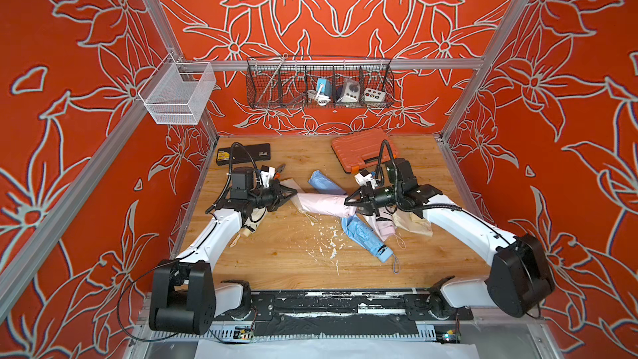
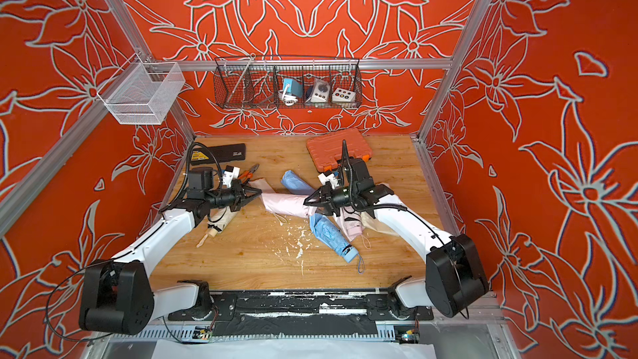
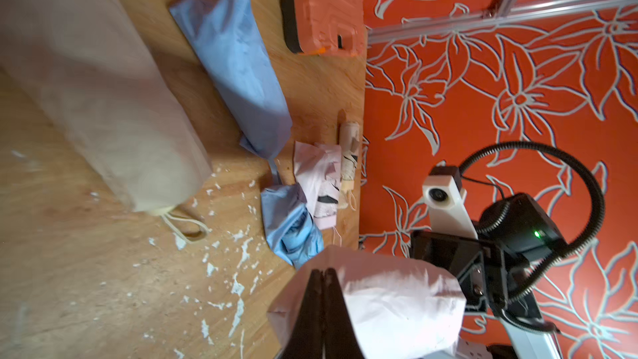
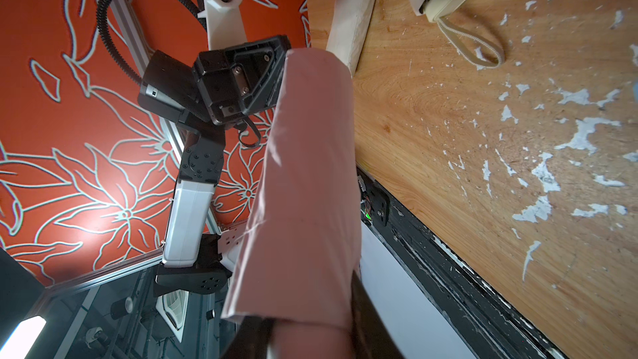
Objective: Take umbrellas out of sleeves
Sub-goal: Place the umbrella sleeve at the center of the board.
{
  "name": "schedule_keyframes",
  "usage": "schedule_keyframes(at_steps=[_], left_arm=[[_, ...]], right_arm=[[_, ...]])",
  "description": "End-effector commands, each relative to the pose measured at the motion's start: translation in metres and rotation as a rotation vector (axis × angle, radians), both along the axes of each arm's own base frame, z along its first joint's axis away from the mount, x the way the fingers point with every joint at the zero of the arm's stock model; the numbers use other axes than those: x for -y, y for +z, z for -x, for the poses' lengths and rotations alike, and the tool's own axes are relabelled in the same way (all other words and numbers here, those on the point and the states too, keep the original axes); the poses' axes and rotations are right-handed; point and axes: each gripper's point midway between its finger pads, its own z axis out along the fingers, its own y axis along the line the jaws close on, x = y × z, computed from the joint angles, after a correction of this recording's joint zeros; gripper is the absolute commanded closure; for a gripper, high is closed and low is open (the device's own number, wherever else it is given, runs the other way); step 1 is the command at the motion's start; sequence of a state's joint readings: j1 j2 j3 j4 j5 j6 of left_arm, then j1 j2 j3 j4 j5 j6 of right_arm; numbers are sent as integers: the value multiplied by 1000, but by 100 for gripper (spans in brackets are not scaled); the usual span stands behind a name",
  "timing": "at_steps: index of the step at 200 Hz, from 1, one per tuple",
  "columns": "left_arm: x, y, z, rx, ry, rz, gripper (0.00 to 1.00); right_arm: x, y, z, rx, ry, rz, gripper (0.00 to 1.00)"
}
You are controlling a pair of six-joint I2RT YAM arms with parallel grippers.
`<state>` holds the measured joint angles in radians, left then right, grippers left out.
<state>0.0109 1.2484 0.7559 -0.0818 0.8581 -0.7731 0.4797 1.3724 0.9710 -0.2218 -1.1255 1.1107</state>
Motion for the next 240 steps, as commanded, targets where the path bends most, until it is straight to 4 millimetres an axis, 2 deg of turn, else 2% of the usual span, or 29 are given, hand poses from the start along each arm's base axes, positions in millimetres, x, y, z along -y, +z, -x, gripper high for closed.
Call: schedule_keyframes(at_steps=[1,32,36,46,50,74,99,140,160,176,209,240], left_arm=[[-12,-1,-7,18,46,-47,100],[-4,4,-4,36,16,30,100],[-3,4,-3,34,16,37,90],[0,6,-1,41,5,67,51],[1,7,1,40,1,78,43],[18,13,9,58,-57,104,22],[31,22,16,88,-112,144,15],[44,24,20,88,-167,153,16],[46,26,19,96,-179,158,22],[47,29,17,103,-184,158,34],[49,32,15,121,-205,152,75],[50,32,13,126,-214,142,93]], right_arm=[[5,16,8,57,43,-56,80],[4,17,6,74,41,-64,79],[4,17,5,74,40,-65,79],[3,22,4,85,40,-79,79],[2,22,4,84,41,-83,79],[0,28,2,96,54,-98,79],[-1,32,1,101,60,-112,78],[-5,41,-6,111,53,-151,78],[-7,41,-6,110,56,-152,78],[-7,40,-6,107,54,-151,78],[-7,38,-5,101,54,-148,73],[-7,35,-3,94,54,-143,65]])
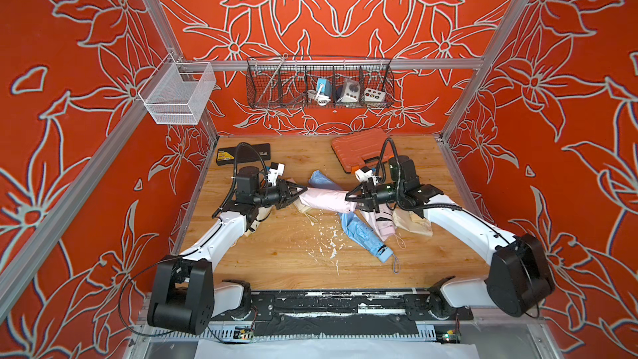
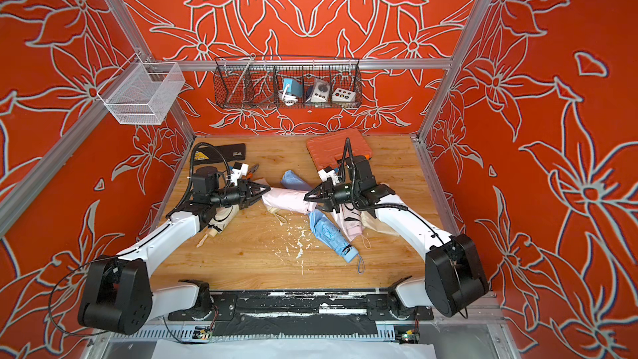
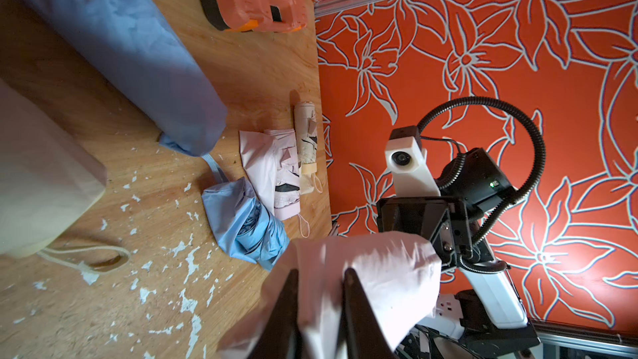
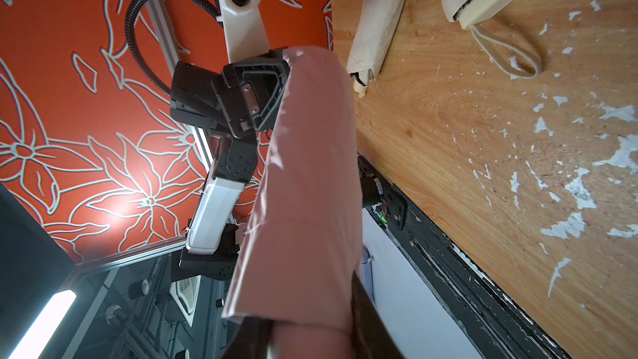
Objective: Take umbrellas out of sleeves
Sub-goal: Place the umbrella sleeve at the center of the board.
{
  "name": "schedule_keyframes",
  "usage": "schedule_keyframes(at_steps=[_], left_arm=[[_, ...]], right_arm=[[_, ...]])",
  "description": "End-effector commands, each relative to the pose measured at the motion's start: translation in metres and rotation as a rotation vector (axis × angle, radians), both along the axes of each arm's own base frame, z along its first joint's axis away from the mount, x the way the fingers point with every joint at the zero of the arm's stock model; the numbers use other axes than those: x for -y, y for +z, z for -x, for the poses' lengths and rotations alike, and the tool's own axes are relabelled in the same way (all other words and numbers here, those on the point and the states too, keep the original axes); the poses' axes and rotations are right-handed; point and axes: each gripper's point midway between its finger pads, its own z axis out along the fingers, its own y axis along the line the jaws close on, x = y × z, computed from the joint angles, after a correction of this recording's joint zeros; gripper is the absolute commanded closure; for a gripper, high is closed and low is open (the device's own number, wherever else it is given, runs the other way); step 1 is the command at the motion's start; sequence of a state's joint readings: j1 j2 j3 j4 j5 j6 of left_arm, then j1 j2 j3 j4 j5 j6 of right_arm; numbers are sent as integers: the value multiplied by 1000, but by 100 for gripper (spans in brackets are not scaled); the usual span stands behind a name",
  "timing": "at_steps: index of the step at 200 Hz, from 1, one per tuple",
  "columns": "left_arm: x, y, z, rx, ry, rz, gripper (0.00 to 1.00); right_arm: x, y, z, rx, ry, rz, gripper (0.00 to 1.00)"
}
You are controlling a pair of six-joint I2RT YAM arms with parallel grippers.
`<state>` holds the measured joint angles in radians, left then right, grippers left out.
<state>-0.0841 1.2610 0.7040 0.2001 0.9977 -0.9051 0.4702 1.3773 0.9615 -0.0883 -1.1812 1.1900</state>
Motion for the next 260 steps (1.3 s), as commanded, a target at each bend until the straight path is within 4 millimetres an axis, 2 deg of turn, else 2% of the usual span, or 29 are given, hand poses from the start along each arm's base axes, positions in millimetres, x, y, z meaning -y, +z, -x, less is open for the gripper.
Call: schedule_keyframes(at_steps=[1,19,36,90,150,188,228,260], left_arm=[[4,4,1,24,-39,-5,94],[4,2,0,21,-37,-21,100],[2,2,-2,22,-28,-27,100],[-10,3,-12,26,10,-53,100],[-19,7,-19,57,36,-99,100],[-25,6,-21,50,58,-115,100],[-36,0,-24,34,94,-128,100],[-61,-11,-31,-12,188,-154,100]], right_arm=[[-3,19,2,81,39,-66,64],[-3,17,2,75,38,-62,55],[-3,16,3,72,36,-59,54],[0,5,8,45,47,-31,65],[4,-9,13,29,54,3,63],[4,-19,12,18,45,20,80],[7,-20,16,28,54,10,85],[11,-17,21,48,59,-2,86]])
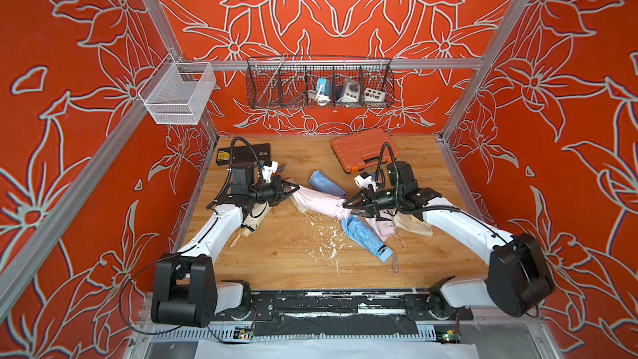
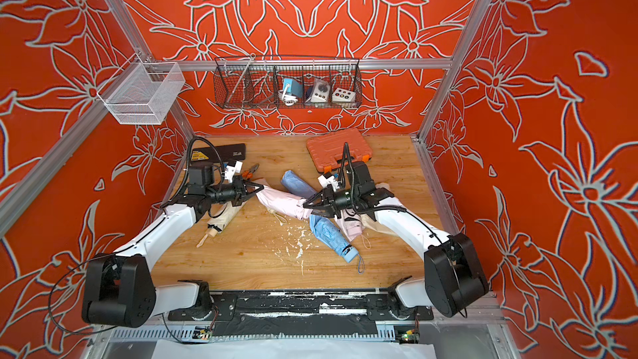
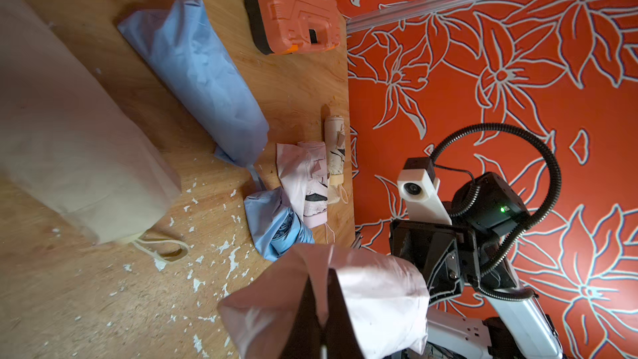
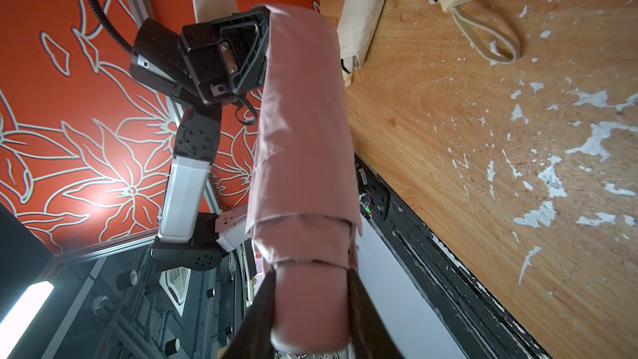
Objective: Take umbrellas out of sleeves
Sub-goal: Place the umbrella sleeve at the center of the board.
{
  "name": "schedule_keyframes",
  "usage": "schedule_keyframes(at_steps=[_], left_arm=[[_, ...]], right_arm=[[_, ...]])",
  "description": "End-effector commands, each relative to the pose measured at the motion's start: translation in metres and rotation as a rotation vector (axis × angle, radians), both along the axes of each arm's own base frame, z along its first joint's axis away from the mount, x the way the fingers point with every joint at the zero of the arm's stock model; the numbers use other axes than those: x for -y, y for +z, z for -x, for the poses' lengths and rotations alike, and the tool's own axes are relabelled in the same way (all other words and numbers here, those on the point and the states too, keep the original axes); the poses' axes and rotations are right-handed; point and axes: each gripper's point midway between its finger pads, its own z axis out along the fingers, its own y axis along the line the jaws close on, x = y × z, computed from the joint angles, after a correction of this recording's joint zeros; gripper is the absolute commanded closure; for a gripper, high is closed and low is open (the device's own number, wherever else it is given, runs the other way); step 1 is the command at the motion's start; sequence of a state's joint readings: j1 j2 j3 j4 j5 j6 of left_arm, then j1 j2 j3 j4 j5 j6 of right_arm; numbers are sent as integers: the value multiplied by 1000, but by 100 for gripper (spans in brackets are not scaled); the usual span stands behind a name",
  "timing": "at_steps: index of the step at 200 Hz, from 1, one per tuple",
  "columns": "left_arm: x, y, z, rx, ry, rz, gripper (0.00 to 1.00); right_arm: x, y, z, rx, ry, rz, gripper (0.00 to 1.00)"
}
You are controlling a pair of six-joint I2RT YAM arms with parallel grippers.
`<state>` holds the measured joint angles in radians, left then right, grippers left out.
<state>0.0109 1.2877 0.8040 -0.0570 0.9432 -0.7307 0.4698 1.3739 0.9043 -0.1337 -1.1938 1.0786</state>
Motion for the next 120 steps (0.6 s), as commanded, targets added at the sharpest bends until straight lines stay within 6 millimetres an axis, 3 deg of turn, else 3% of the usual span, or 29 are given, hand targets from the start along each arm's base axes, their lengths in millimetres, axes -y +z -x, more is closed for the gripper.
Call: schedule_keyframes(at_steps=[1,35,76,120], left_arm=[[-25,0,-14,26,96,-43,100],[-36,-4,-18,13,130,-42,100],[-77,-17,-22,-25,250,-75,100],[-86,-22,-17,-35,256,-11,100]], right_arm=[[5,7,9,33,23,-29,86],[9,12,13,64,31,-41,92],[22,11,16,64,-11,-36,92],[27,10,18,63,-20,-31,92]])
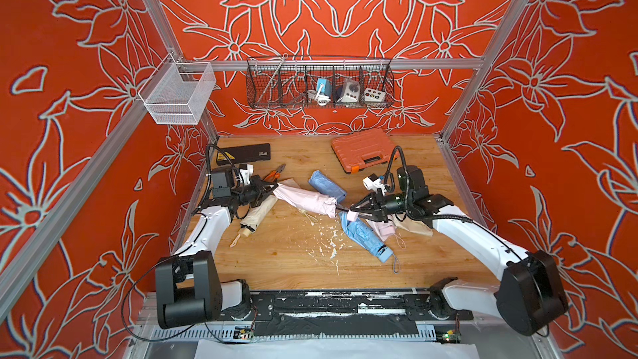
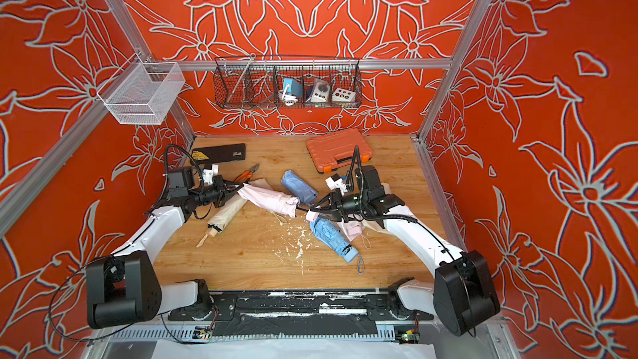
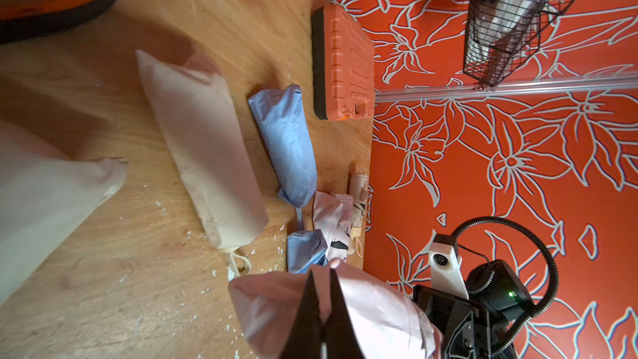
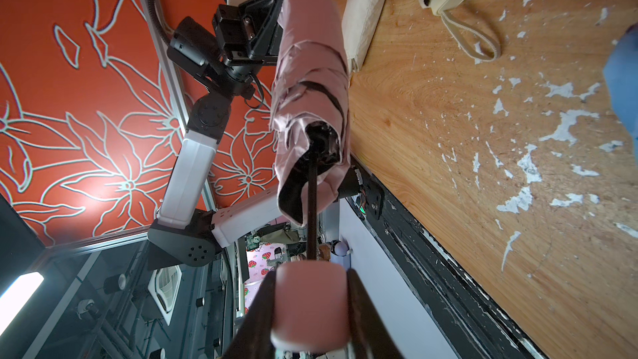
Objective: Take umbrellas out of sleeves
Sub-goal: Place the umbrella sleeve at the center of the board.
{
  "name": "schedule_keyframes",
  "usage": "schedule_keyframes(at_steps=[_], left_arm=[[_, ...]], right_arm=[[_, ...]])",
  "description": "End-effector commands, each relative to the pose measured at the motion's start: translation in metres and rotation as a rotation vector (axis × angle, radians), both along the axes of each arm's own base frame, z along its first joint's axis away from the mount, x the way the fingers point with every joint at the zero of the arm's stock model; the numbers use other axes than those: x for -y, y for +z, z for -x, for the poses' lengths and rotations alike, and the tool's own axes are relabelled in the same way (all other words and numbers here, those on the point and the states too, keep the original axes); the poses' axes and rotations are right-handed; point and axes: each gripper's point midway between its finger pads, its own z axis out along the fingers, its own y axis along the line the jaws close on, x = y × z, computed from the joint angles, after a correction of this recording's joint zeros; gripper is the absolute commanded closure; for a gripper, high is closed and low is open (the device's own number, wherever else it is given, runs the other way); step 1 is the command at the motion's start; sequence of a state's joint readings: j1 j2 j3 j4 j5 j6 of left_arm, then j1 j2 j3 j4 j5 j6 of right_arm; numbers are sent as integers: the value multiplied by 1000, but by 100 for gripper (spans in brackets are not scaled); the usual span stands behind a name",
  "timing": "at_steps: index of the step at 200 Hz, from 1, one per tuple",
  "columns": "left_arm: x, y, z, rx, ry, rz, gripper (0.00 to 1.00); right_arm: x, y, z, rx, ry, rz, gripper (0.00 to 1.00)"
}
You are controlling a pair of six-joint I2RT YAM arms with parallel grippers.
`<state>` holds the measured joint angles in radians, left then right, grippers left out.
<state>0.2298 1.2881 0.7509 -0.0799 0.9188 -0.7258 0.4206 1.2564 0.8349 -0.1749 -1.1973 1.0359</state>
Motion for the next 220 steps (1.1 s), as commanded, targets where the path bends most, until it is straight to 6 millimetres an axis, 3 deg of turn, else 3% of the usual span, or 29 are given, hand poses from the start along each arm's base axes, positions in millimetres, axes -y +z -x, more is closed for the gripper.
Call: schedule_keyframes(at_steps=[1,32,55,74,104,125,152,194,220], left_arm=[[-10,4,-5,40,19,-6,100],[-15,1,-3,30,31,-18,100],[0,-2,4,25,-5,87,100],[2,-5,9,22,-12,53,100],[-30,-23,17,-31,90,-121,100],[-64,-41,26,-82,193,-307,100],[-86,-43,32,-108,259,-400,100],[-73,-42,38,-99,209,-353,100],[-30,-50,52,-106,95,-189,100]], right_arm=[[5,5,7,19,16,-22,92],[5,13,8,43,19,-47,93],[6,9,10,52,20,-33,92],[5,5,10,52,35,-36,92],[8,-1,14,52,35,-19,92],[10,1,19,59,32,-21,92],[13,0,26,60,43,-18,93],[16,6,22,84,22,-24,93],[14,18,19,109,26,-48,93]])
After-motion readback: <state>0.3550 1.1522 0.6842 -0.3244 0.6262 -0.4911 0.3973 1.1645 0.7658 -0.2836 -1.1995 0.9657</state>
